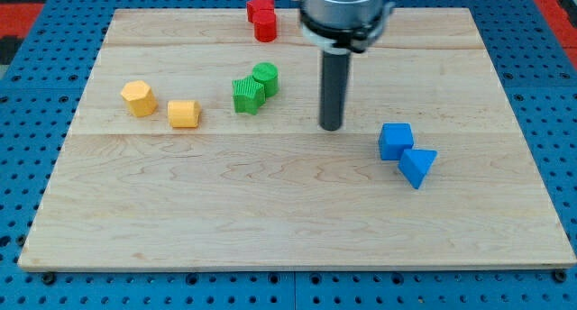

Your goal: Move away from the blue blocks

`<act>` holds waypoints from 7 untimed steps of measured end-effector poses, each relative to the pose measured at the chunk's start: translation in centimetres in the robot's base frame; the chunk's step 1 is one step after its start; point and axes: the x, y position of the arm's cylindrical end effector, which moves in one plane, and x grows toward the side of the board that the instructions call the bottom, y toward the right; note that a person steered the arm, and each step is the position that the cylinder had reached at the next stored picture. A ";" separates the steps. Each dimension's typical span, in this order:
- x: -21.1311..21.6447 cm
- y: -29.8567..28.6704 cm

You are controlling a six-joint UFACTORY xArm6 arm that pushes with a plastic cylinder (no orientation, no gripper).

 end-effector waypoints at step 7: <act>3.6 5.1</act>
